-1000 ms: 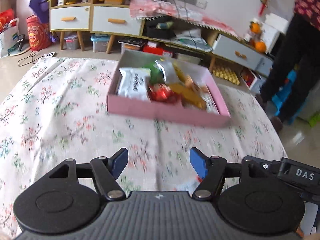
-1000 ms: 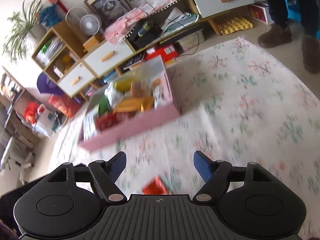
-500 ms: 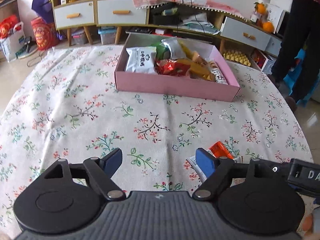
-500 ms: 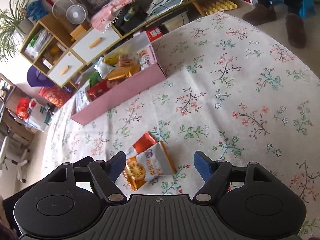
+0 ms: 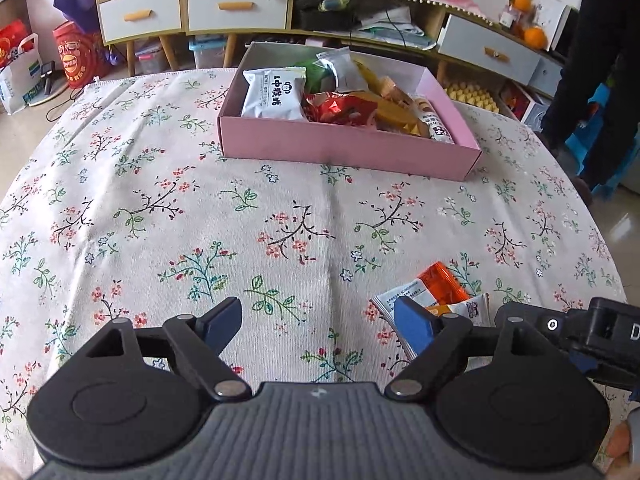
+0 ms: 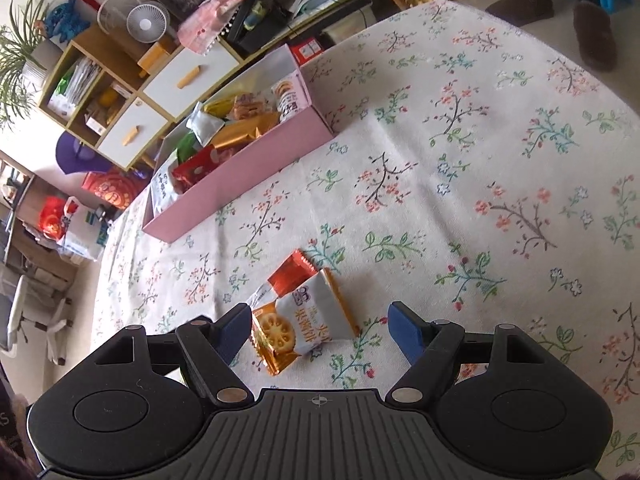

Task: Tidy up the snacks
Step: 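Move both grippers back to the two remaining packets on the cloth, then grasp the round-biscuit packet with the right gripper while the left grasps the orange-topped packet, then carry both packets into the pink box and open both grippers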

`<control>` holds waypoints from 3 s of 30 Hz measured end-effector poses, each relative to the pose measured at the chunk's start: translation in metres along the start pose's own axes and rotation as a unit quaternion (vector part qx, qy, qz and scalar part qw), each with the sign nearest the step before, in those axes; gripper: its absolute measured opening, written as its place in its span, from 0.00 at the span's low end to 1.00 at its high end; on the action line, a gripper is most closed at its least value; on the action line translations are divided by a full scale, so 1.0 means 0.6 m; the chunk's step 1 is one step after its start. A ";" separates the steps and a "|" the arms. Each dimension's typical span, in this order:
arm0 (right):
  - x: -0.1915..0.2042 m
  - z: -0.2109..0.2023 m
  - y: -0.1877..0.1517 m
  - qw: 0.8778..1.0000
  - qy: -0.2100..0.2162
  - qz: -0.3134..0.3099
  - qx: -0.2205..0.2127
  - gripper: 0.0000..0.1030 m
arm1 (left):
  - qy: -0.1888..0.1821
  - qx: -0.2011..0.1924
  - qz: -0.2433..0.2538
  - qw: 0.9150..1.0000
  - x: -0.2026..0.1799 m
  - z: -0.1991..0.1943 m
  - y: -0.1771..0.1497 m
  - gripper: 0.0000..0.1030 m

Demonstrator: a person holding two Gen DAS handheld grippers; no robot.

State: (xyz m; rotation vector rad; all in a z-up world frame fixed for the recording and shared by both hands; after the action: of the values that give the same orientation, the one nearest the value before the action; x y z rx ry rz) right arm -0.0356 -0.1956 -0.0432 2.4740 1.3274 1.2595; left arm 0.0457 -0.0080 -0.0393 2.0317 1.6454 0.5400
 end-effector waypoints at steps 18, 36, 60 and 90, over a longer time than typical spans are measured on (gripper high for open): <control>0.030 0.068 -0.012 0.998 0.033 0.032 0.045 0.77 | 0.013 0.007 -0.035 0.999 0.046 0.001 0.006 0.81; 0.031 0.083 0.014 0.998 -0.017 -0.053 -0.016 0.41 | 0.004 0.031 -0.073 0.997 0.066 0.021 0.004 0.82; -0.027 0.007 0.037 0.997 -0.002 0.006 -0.073 0.41 | -0.060 -0.047 0.178 0.981 -0.103 0.055 0.012 0.35; -0.020 0.025 0.038 0.997 0.017 -0.001 -0.072 0.41 | -0.064 -0.052 0.042 0.996 -0.026 0.023 0.052 0.35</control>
State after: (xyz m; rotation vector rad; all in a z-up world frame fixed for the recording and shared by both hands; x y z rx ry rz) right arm -0.0137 -0.2137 -0.0516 2.3625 1.2003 1.3518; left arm 0.0754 -0.0302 -0.0324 2.0220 1.4332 0.5026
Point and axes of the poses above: each gripper's, at about its wrist camera, not at the fingertips, and z roughly the way its jaws point, x to its left, y to its top, the point moved 7 cm from there along z, roughly the way its jaws point, and after that the axes turned 9 degrees about y, right-handed, at the moved point
